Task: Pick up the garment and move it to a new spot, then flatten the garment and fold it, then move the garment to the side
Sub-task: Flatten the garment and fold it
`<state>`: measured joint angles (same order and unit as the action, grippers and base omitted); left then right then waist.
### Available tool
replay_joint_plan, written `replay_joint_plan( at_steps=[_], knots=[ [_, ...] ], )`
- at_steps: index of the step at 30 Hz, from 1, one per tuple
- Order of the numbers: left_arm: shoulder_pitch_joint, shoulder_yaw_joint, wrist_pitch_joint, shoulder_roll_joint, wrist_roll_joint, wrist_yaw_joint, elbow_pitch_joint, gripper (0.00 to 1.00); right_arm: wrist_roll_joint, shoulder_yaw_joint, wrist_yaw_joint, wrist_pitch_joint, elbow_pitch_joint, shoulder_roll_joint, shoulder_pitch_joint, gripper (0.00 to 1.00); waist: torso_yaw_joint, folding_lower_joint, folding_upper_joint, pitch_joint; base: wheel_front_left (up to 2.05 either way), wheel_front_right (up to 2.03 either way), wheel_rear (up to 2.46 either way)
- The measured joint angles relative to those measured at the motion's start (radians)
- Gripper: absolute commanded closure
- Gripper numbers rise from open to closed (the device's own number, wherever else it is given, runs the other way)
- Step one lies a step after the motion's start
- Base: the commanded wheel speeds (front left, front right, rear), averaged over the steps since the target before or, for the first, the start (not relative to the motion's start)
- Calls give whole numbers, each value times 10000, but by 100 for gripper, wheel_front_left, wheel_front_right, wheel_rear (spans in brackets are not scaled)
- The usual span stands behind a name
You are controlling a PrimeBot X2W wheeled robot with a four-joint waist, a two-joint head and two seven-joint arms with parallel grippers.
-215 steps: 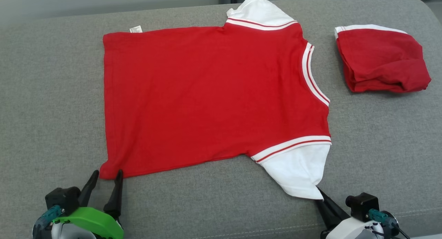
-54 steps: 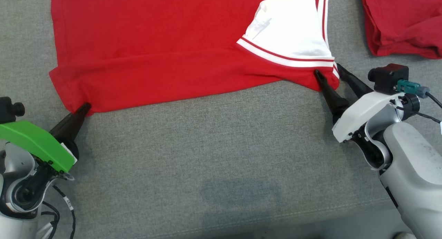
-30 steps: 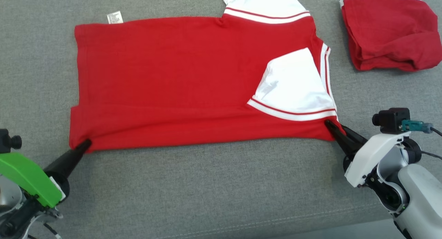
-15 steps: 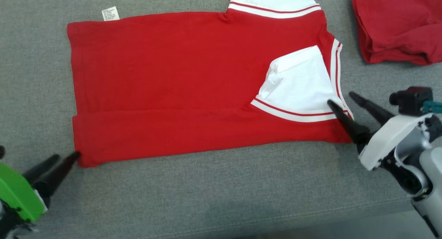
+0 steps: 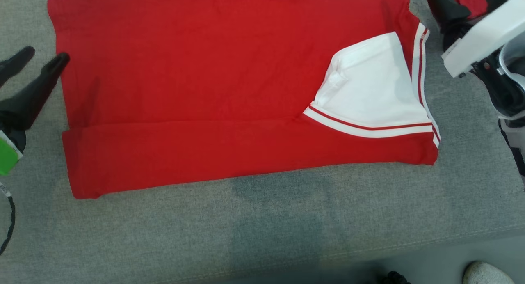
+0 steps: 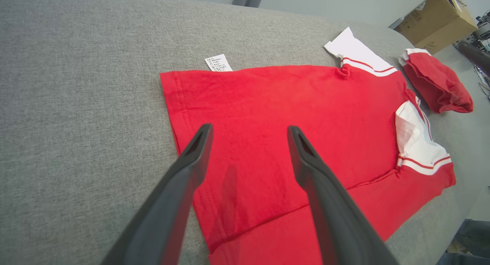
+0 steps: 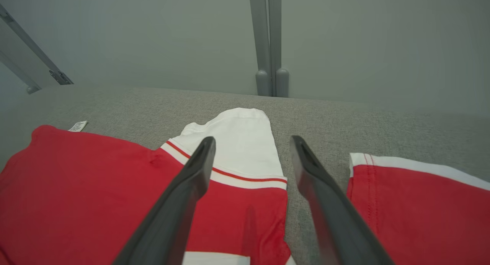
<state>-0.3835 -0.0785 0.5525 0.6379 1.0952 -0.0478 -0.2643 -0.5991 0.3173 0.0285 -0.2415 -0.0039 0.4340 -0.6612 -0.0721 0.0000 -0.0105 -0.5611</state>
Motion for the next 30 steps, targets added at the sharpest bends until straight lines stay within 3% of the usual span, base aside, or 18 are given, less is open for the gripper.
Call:
replay_joint_plan(
  at_steps=[7, 13, 21, 30],
  knots=[
    [-1149, -771, 79, -217, -541, -161, 815, 0, 144, 518, -297, -410, 1068, -838, -1382, 0, 72, 0, 0, -833, 0, 0, 0],
    [-1557, -1292, -125, -767, -759, -328, 1695, 0, 587, 627, -410, -408, 2113, -930, -1967, 0, 242, 1, 0, -1260, 0, 0, 0],
    [-2338, -1806, -439, -1398, -1045, -504, 2293, 0, 656, 117, -918, -408, 2886, -844, -2816, 0, 642, 1, 0, -1423, 0, 0, 0],
    [-3187, -2504, -926, -2226, -1413, -625, 3080, 0, 711, -213, -1093, -408, 3929, -673, -3168, 0, 1270, 0, 0, -1514, 0, 0, 0]
  ],
)
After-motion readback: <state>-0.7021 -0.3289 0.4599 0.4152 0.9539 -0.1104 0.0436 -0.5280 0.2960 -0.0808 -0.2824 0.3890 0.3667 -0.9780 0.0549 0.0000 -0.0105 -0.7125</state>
